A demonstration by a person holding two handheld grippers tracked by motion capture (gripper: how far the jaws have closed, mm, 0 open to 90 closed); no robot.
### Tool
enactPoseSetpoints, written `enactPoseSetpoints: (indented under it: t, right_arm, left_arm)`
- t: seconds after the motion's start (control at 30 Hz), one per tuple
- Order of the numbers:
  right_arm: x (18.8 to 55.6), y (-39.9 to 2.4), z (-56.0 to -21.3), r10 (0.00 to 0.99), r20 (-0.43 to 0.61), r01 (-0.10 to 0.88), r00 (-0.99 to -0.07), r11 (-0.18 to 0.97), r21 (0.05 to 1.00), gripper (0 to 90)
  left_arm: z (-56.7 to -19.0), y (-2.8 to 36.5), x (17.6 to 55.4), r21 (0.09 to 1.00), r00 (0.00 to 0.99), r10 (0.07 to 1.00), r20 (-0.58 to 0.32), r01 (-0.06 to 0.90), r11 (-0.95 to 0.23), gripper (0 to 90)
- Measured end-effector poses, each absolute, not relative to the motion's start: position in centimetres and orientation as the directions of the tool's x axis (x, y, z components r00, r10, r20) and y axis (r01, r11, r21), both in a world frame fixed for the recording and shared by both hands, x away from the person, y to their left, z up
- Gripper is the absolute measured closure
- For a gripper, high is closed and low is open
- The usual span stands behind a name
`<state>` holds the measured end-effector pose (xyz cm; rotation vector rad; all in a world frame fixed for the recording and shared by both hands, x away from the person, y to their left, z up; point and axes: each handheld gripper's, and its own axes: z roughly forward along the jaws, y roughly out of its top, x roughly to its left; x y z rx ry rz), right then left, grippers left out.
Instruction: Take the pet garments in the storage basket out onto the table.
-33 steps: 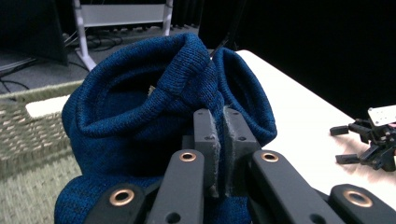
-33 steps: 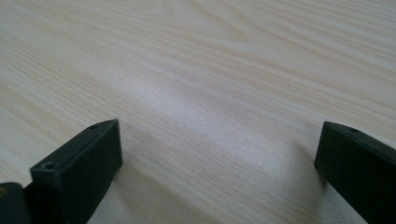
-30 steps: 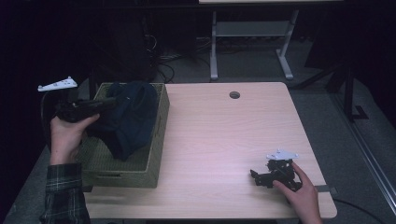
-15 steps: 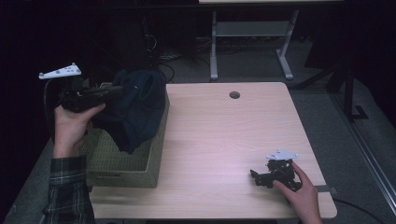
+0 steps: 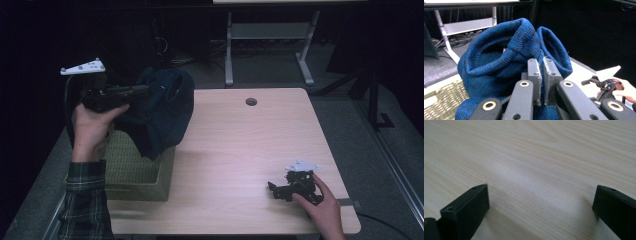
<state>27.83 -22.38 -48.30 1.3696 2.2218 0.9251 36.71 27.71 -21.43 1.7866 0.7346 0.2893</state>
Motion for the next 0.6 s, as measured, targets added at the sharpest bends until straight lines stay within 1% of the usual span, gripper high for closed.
enactPoseSetpoints:
  t: [0.6]
  right_arm:
    - [27.8, -22.4, -48.3, 0.889, 0.03, 0.647, -0.456, 0.309, 0.697, 0.4]
  left_arm:
    - [-20.6, 21.8, 38.1, 0.932, 0.836, 0.528, -0.149, 0.297, -0.208, 85.5]
